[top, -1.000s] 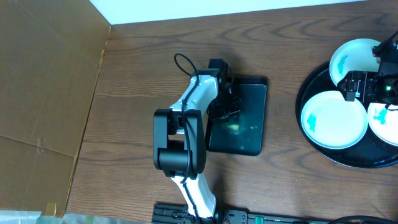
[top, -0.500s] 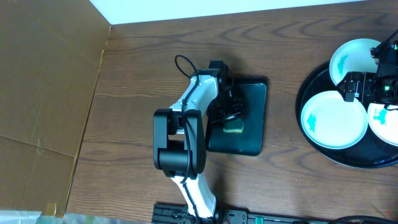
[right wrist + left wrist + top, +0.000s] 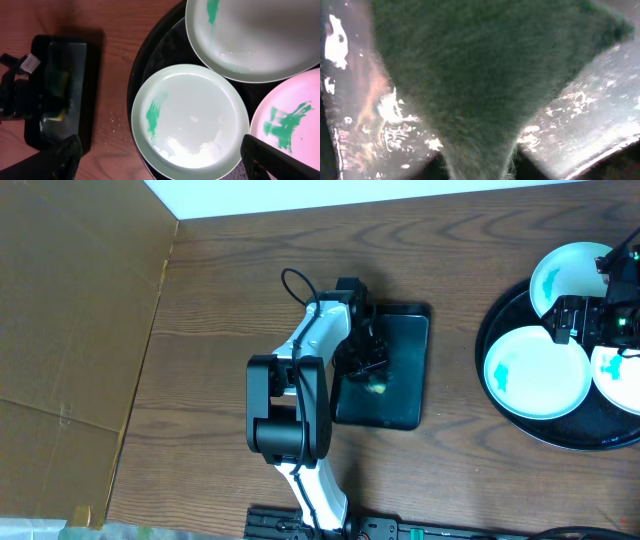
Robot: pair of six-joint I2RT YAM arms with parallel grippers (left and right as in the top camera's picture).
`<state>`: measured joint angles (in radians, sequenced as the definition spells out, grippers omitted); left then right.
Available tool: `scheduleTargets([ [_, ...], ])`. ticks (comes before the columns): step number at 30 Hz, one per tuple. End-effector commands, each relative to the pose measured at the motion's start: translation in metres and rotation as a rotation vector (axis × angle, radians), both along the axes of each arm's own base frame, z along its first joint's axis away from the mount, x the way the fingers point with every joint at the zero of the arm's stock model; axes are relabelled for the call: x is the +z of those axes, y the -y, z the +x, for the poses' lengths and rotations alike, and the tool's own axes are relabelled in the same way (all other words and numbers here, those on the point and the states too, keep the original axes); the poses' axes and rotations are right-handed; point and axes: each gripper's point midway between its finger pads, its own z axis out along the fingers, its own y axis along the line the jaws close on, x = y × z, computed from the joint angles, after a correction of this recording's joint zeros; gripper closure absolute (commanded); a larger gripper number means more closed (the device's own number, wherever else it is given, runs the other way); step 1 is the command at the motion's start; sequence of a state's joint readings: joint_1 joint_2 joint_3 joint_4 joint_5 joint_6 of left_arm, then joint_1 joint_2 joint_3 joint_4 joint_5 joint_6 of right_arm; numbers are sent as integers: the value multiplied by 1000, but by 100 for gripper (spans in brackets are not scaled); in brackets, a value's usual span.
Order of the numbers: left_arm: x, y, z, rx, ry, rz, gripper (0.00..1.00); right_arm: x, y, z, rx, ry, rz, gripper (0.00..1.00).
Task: Clean dirty plates on tray and stack at the side
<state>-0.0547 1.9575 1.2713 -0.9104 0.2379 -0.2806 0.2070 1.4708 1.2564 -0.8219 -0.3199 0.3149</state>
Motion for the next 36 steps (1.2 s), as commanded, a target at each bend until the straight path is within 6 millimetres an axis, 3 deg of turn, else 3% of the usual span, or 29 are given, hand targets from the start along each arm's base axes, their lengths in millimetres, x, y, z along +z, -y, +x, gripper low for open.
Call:
scheduleTargets([
  [1, -1, 0, 14, -5, 54, 0, 20, -1, -1, 0, -7, -7, -1, 1],
  [11, -1, -9, 61, -16, 249, 61, 14, -1, -1, 0, -6, -7, -2, 1],
  [13, -1, -9, 63, -16, 256, 61, 29, -1, -1, 0, -6, -6, -2, 1],
  [17, -1, -9, 63, -16, 256, 61, 85, -1, -1, 0, 0, -3, -5, 1],
  [18, -1, -9, 63, -16, 256, 61, 92, -1, -1, 0, 0, -3, -5, 1],
  [20, -1, -9, 63, -16, 255, 61, 93, -1, -1, 0, -1, -4, -5, 1],
  [21, -1, -10, 62, -16, 252, 61, 92, -1, -1, 0, -1, -4, -5, 1],
  [22, -1, -10, 61, -16, 246, 61, 83, -1, -1, 0, -1, -4, -5, 1],
  [24, -2, -10, 54, -17, 221, 62, 25, -1, -1, 0, -1, -4, -5, 1],
  [25, -2, -10, 50, -17, 203, 63, 14, -1, -1, 0, 0, -4, -4, 1],
  [31, -2, -11, 6, -22, 22, 61, 13, -1, -1, 0, 0, -3, -4, 1],
  [36, 1, -8, -12, -22, -53, 43, 13, -1, -1, 1, -1, 0, -3, 1],
])
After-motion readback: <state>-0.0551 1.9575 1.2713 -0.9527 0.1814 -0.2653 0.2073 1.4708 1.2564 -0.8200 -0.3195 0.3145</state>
